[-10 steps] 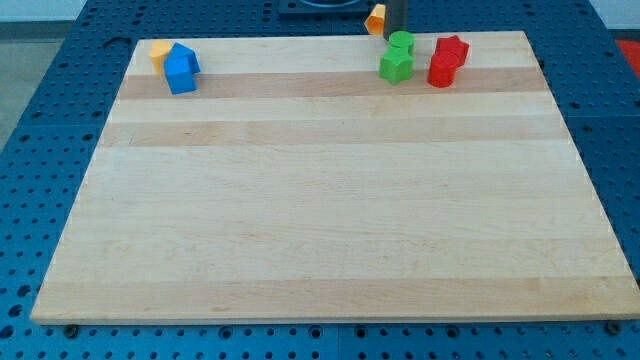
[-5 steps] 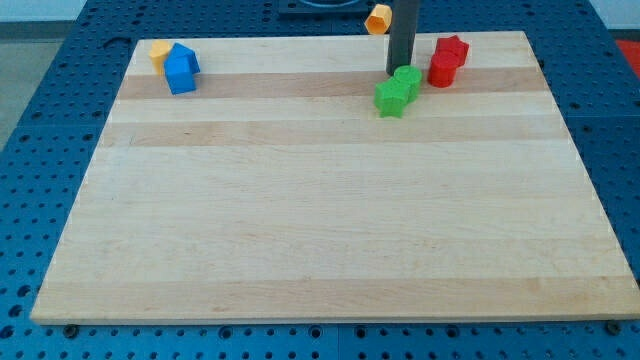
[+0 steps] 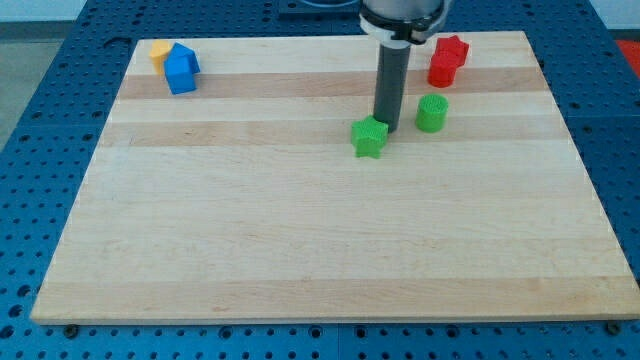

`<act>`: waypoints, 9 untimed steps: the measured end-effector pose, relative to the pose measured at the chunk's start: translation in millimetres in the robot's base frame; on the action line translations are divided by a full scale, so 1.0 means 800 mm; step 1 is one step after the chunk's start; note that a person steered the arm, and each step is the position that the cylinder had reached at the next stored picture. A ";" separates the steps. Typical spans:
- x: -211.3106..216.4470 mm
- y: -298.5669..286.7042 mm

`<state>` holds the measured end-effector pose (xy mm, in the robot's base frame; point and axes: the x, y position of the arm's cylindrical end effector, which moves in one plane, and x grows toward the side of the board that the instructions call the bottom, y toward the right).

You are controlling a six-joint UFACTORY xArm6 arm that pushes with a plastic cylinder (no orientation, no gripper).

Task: Slide the green star towards down and right

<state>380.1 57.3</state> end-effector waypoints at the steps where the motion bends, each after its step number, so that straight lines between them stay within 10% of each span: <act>1: 0.003 -0.026; 9: 0.119 -0.073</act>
<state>475.4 -0.8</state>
